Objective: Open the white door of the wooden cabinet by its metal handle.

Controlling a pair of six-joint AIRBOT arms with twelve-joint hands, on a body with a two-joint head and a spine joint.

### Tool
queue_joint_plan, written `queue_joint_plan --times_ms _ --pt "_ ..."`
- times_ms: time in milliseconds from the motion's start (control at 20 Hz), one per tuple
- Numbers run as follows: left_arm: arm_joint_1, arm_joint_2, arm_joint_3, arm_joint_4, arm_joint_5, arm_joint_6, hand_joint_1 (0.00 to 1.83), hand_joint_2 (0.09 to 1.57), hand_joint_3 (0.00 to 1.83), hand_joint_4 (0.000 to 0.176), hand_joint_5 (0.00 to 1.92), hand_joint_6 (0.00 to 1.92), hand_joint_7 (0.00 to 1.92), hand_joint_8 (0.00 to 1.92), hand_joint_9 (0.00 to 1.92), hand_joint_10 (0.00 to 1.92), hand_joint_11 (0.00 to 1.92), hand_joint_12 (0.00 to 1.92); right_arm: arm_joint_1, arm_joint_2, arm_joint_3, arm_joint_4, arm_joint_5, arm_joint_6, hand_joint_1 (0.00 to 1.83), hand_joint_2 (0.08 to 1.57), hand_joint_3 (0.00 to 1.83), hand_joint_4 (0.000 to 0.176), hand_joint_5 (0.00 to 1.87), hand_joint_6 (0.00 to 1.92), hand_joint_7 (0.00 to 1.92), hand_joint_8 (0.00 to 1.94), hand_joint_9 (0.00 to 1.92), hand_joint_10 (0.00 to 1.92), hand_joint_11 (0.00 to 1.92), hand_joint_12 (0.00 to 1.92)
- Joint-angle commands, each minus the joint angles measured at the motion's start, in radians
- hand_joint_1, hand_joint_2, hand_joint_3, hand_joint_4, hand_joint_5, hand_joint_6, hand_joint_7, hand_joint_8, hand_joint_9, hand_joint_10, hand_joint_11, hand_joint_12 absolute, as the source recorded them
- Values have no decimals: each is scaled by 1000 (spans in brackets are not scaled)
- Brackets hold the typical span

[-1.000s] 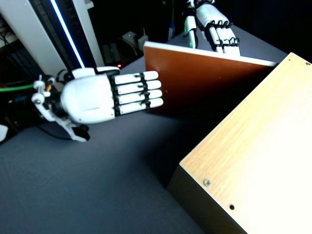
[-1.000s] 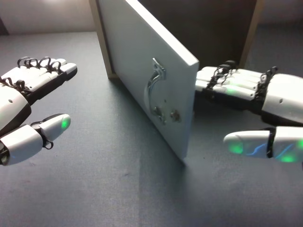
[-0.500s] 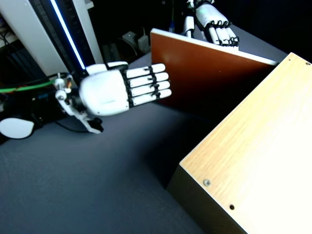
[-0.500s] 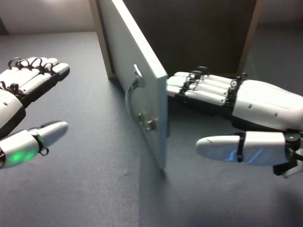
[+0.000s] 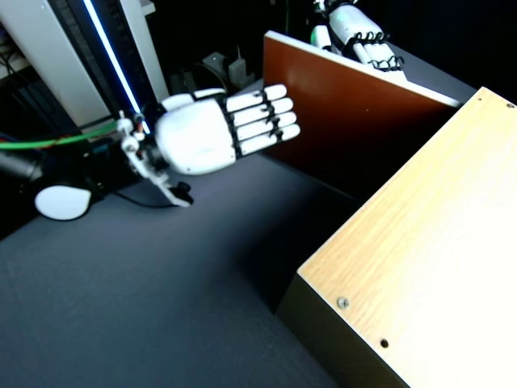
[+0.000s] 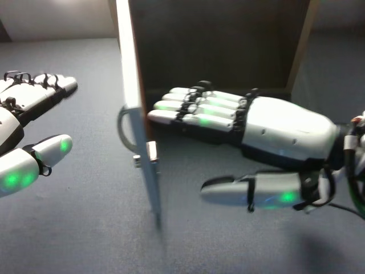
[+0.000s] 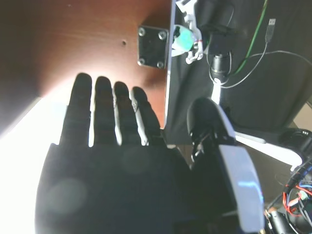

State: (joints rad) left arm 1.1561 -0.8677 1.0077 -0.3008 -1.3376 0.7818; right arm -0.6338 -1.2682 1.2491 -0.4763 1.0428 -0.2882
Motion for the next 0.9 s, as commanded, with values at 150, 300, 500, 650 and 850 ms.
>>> queue_joint_plan --times_ms 150,300,500,650,850 --pt "-4 9 3 -6 -127 -1 510 1516 0 0 203 9 177 4 156 8 0 556 33 -36 1 -8 108 18 10 1444 19 0 0 0 0 0 0 0 0 0" --pt "-5 8 3 -6 -128 -1 557 1510 0 0 202 1 168 2 162 2 0 623 47 -58 2 -27 108 24 245 1379 0 0 0 0 0 0 0 0 0 0" --pt "-8 7 3 -6 -131 -1 582 1506 0 0 197 1 167 2 161 2 0 605 54 -75 2 -40 105 32 370 1370 0 0 0 0 0 0 0 0 0 0" --pt "-8 6 4 -6 -130 -1 573 1509 0 0 181 0 157 1 165 2 0 662 56 -80 1 -40 103 33 497 1314 0 0 0 0 0 0 0 0 0 0" --pt "-10 6 2 -6 -135 -1 666 1494 0 0 226 12 200 9 188 6 0 765 56 -80 0 -43 100 37 112 1425 12 0 0 0 0 0 0 0 0 0"
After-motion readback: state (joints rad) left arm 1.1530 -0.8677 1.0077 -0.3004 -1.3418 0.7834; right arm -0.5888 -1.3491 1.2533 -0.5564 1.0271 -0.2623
